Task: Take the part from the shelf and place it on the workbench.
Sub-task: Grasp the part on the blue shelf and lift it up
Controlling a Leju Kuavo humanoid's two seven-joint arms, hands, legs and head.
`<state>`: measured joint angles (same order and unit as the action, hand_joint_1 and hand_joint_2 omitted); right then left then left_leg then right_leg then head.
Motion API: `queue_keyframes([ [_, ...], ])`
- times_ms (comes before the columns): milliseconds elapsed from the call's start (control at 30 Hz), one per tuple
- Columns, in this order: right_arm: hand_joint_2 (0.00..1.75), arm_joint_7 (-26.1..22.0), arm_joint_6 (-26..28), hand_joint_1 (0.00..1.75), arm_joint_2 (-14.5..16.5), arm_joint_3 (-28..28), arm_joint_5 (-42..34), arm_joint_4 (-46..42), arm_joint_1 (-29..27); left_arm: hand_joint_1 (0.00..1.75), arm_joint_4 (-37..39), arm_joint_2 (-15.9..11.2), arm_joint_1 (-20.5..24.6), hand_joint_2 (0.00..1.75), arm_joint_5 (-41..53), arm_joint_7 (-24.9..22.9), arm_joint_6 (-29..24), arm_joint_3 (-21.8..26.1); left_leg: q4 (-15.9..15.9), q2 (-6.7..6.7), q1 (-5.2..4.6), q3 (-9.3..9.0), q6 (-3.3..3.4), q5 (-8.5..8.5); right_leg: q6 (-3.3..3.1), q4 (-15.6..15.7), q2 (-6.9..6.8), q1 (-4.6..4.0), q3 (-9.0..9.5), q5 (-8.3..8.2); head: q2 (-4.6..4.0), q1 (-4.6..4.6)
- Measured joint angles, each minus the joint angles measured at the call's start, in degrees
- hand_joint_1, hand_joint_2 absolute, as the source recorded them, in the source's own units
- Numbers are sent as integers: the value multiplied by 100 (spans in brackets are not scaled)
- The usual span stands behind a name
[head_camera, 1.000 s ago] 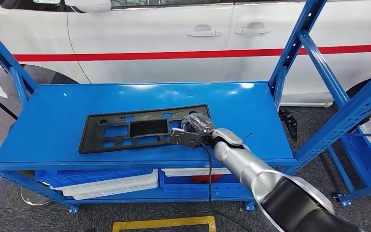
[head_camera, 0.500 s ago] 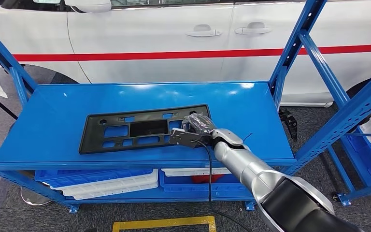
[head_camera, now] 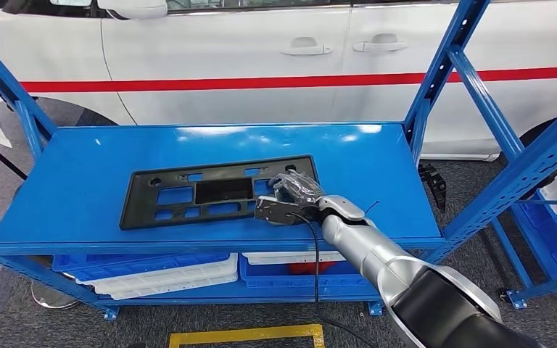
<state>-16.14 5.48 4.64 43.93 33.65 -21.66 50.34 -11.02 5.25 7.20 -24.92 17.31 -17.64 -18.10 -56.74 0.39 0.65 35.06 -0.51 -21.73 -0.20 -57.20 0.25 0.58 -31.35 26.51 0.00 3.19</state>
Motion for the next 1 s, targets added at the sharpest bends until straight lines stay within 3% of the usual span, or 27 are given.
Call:
queue_keyframes([
  [700, 0, -49, 8, 0, -42, -34, -54, 22, -13, 0, -1, 0, 11, 0, 87, -16, 1, 0, -8, 0, -2, 8, 5, 3, 6, 0, 0, 2, -5, -4, 0, 0],
  [833, 175, -58, 14, 0, -47, -34, -41, 22, -21, 0, -2, 0, 12, 0, 90, -17, 1, 0, -10, 0, -2, 10, 5, 3, 9, 0, 0, 3, -7, -6, 0, 0],
  [867, 175, -62, 13, 0, -48, -36, -41, 22, -22, 0, -2, 0, 13, 0, 91, -16, 1, 0, -10, 0, -2, 10, 5, 3, 9, 0, 0, 3, -7, -6, 0, 0],
  [900, 175, -67, 11, 17, -49, -37, -41, 22, -22, 0, -2, 0, 14, 0, 91, -16, 1, 0, -10, 0, -2, 11, 5, 3, 10, 0, 0, 3, -7, -7, 0, 0],
  [1000, 175, -90, 6, 147, -51, -53, -56, 22, -23, 0, -2, 0, 15, 0, 90, -13, 3, 0, -11, 0, -2, 12, 5, 3, 10, 0, 0, 3, -8, -7, 0, 0],
])
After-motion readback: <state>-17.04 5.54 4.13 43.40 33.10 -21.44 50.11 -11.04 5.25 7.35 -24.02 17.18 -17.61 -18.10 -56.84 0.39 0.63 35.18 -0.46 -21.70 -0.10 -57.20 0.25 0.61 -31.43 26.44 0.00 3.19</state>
